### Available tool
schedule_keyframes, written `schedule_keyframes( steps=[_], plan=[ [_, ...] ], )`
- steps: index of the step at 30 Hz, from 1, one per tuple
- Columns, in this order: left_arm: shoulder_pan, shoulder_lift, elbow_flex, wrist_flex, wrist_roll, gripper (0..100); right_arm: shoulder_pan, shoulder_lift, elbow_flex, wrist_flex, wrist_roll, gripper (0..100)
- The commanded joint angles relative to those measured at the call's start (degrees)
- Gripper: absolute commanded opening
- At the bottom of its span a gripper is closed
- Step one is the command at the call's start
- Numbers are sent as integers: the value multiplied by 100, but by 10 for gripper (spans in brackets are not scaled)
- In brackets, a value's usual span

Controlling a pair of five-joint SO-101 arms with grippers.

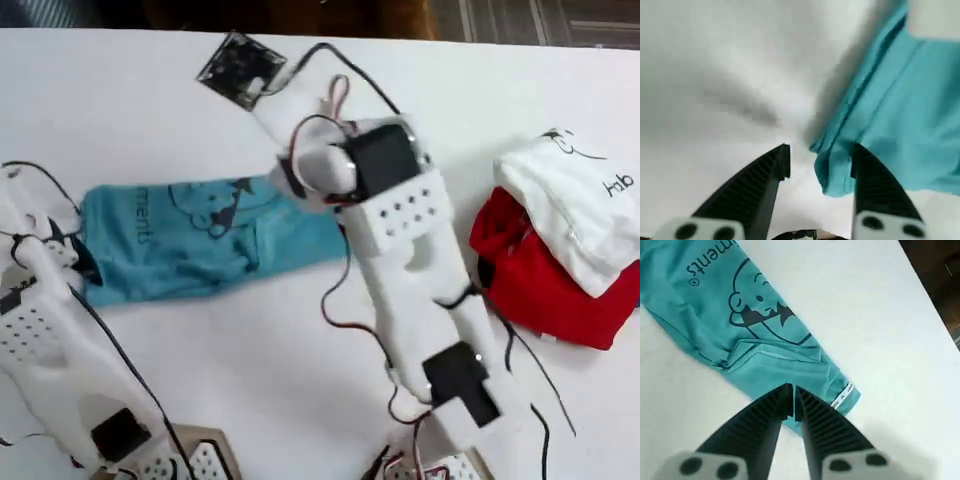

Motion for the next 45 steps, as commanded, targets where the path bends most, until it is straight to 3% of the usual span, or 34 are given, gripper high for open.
schedule_keyframes(
  steps=[1,10,15,21,23,31,36,40,45],
  plan=[
    [35,114,-215,-53,0,222,66,-462,-211,127,-44,18],
    [484,325,-215,-193,26,222,22,-576,-211,145,-44,18],
    [519,958,-259,-44,686,221,31,-620,-246,145,-44,18],
    [563,1556,-804,237,826,15,66,-857,-220,145,-44,18],
    [563,1556,-840,237,949,33,66,-919,-211,145,-44,18],
    [-70,1530,-945,237,1152,27,198,-1042,-211,180,-44,18],
    [-730,1046,-1534,237,782,27,497,-1042,-211,180,-44,18],
    [-844,607,-1780,237,343,27,523,-1042,-211,180,-44,18],
    [-809,413,-1771,237,308,27,523,-1042,-211,180,-53,18]
  ],
)
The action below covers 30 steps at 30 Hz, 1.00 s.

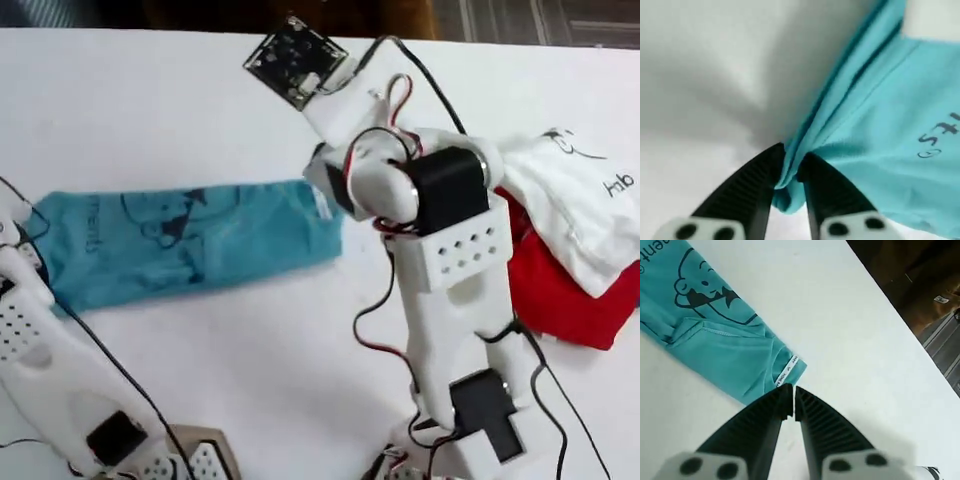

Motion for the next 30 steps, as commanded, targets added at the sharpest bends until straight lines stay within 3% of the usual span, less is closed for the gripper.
schedule_keyframes(
  steps=[1,5,10,18,27,30],
  plan=[
    [-88,-457,-233,79,-53,27,66,-224,-202,22,-53,18],
    [105,-589,-233,79,-35,27,75,-233,-202,22,-53,18],
    [932,-1319,-215,79,141,27,92,-233,-202,22,-53,18],
    [3235,-2488,-251,70,264,27,831,-233,-202,31,-53,18],
    [5609,-2593,-259,53,211,29,1613,-233,-202,31,-44,18],
    [6365,-2585,-251,44,-158,28,1763,-233,-202,31,-44,18]
  ],
)
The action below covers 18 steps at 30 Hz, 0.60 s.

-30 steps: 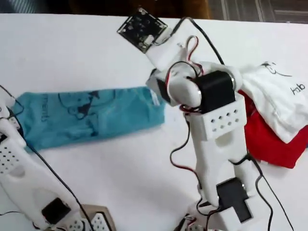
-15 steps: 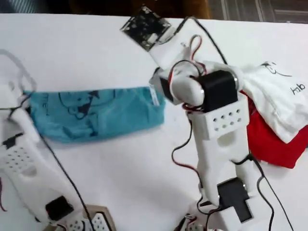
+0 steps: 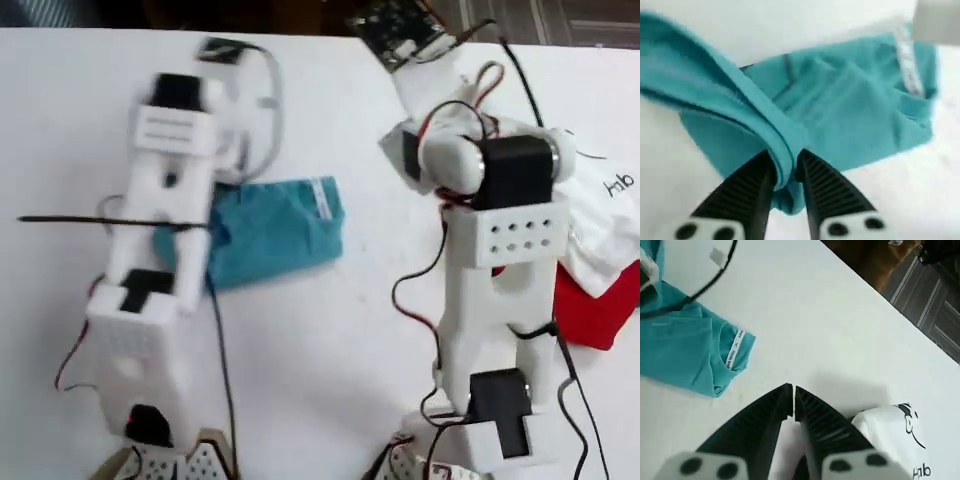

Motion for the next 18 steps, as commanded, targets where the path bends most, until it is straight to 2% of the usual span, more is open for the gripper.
schedule_keyframes(
  steps=[1,7,18],
  plan=[
    [958,-343,-224,44,-290,28,198,-233,-202,31,-44,18],
    [1600,-334,-198,53,-316,28,330,-233,-202,31,-44,18],
    [1846,-185,-189,53,-308,32,330,-233,-202,31,-44,18]
  ],
)
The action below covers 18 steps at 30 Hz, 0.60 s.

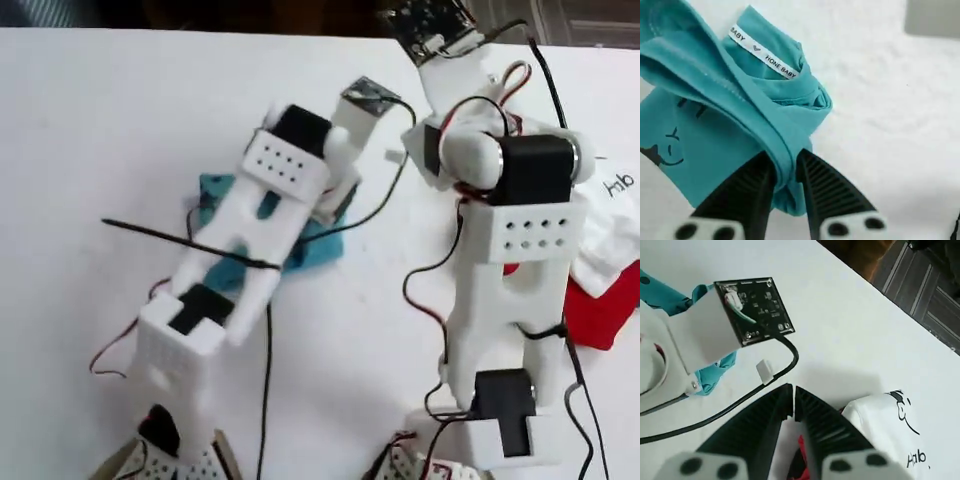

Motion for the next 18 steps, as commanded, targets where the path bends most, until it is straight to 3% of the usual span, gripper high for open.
schedule_keyframes(
  steps=[1,7,12,15,18],
  plan=[
    [44,-123,-189,53,-44,38,31,-233,-202,31,-44,18],
    [26,-132,-233,62,-9,221,31,-233,-202,31,-26,18],
    [-26,-782,-242,53,-18,229,40,-233,-202,31,-9,18],
    [-651,-1284,-382,53,70,229,40,-207,-202,31,-9,18],
    [-1952,-1582,-462,53,501,222,31,-110,-70,-40,-9,18]
  ],
)
